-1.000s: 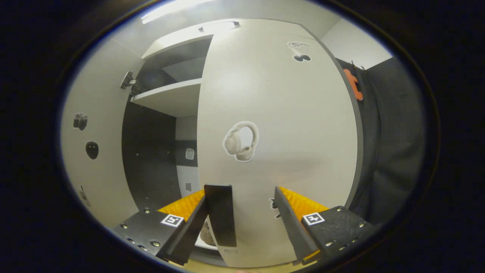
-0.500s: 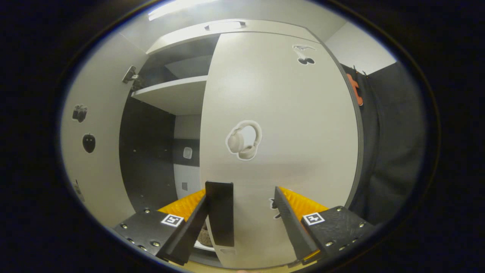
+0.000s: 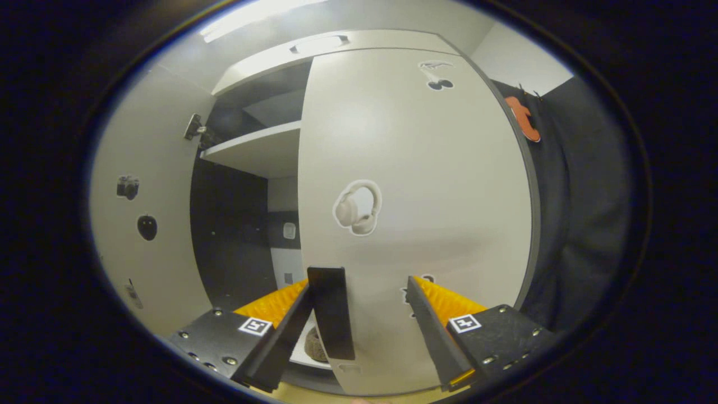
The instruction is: Grab one shoe with the right hand and put it into the shoe cabinet, grab the other shoe with the left hand and put it into the shoe cabinet; then close the right door with the right hand and the left door with the left hand.
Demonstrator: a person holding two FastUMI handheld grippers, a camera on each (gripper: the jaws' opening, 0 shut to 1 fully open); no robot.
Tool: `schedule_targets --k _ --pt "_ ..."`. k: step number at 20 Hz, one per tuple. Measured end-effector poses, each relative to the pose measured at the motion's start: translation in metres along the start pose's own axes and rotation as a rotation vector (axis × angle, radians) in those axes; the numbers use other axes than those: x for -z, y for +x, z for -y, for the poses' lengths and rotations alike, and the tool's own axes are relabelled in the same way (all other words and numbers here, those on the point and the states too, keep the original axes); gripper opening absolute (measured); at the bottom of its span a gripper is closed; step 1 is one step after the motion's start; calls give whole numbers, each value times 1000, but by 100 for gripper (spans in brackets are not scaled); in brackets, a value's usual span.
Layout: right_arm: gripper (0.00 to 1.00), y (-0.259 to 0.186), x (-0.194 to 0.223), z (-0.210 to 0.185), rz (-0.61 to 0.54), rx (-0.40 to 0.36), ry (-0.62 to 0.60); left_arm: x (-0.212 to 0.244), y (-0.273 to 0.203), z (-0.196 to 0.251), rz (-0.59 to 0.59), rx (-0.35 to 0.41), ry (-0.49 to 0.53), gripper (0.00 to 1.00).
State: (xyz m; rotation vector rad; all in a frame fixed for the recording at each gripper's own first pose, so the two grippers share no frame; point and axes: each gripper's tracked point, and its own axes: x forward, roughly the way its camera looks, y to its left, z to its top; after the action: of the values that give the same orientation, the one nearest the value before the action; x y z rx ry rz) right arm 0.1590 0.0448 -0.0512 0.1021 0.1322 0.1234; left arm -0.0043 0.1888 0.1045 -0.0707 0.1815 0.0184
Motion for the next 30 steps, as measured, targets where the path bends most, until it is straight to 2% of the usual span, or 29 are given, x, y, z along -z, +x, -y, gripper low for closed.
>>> schedule_targets --k 1,2,5,6,15,20,21,22,30 --pt "99 -2 -1 0 4 -3 -10 1 -2 4 -1 5 7 86" --pt "99 -4 -2 0 7 -4 -17 1 -3 8 -5 14 6 80" --pt "99 -12 -6 2 16 -1 -22 3 -2 19 -5 59 -13 79" --pt "99 -14 -9 4 22 4 -23 4 0 23 -5 72 -19 84" --pt "97 -40 -19 49 21 86 5 10 12 75 -16 233 -3 83" --pt "97 -57 -22 77 27 145 10 12 23 93 -23 278 10 84" --pt "97 -61 -22 82 26 156 11 13 25 97 -24 291 6 81" --pt "97 -63 -21 86 23 166 13 13 27 102 -24 304 2 83" --pt "97 -91 -23 128 19 255 23 21 48 143 -39 397 8 84"
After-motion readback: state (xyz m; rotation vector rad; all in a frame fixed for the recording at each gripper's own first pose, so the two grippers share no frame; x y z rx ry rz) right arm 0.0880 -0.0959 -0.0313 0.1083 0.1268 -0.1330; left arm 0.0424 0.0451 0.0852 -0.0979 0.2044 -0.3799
